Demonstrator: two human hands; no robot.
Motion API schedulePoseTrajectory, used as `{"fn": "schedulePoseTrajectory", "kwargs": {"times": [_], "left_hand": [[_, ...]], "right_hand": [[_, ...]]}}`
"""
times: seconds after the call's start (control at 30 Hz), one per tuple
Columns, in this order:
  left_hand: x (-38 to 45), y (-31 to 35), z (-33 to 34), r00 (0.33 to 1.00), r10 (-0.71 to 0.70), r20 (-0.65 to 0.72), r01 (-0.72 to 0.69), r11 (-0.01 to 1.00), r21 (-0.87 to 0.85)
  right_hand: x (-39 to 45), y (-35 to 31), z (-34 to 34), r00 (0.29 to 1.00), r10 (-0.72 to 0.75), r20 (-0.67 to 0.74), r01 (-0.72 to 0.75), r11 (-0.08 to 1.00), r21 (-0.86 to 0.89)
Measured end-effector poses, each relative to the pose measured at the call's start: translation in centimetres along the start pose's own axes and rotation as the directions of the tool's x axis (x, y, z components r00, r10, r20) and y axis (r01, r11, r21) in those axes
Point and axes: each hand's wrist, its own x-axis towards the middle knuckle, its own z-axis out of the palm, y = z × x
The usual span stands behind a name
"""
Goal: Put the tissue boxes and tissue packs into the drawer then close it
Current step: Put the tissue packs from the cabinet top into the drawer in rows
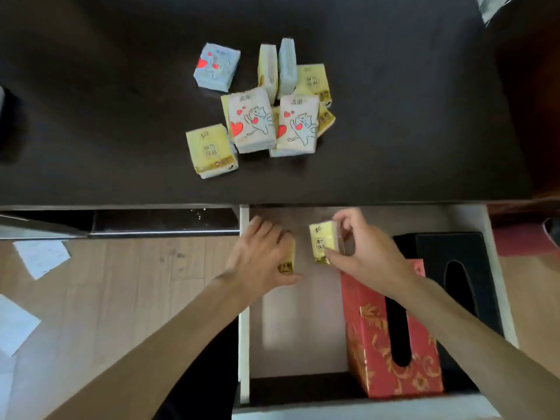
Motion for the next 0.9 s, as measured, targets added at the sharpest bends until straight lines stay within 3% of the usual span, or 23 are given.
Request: {"fn": "schedulePoseTrajectory", "kwargs": {"times": [0.1,0.17,0.3,0.4,0.5,0.63,0.77,0.9], "left_hand": [[0.0,-0.1,0.7,1.0,0.007,-0.016,-0.005,0.995,0.103],[-0.1,-0.3,1.0,1.0,0.004,-0.023,0.0,0.987,0.163],[0.2,-0.4,1.4,0.999,0.014,-0.037,-0.005,0.972,0.234],[0.1,-0.4,1.9,0.998,0.016,-0.068,0.004,0.958,0.287],[0.3,-0.2,2.4,0.989,0.016,-0.146,0.038,0.93,0.365],[0.2,-0.2,3.1,0.981,0.009,-0.196,0.076,0.903,0.422],[-0.5,0.5,2.3,0.987,-0.006,-0.16,0.068,0.922,0.381],[-0.8,1.3,0.6,0.998,-0.056,0.005,0.052,0.959,0.279]], "right_hand": [[1.8,0.9,1.1,0.995,0.068,0.077,-0.062,0.994,-0.085],[2.5,1.4,1.4,0.984,0.125,0.125,-0.119,0.992,-0.053],[1.9,1.9,1.3,0.997,0.04,0.072,-0.039,0.999,-0.018],[1.1,1.7,1.6,0.993,-0.06,0.102,0.077,0.983,-0.166],[1.2,1.7,2.3,0.981,-0.157,0.11,0.188,0.899,-0.396],[2.0,1.6,3.0,0.983,-0.121,0.137,0.175,0.839,-0.514],[2.2,1.2,3.2,0.992,-0.119,0.049,0.127,0.837,-0.532],[0.9,0.3,2.9,0.999,-0.033,0.029,0.044,0.853,-0.52]]}}
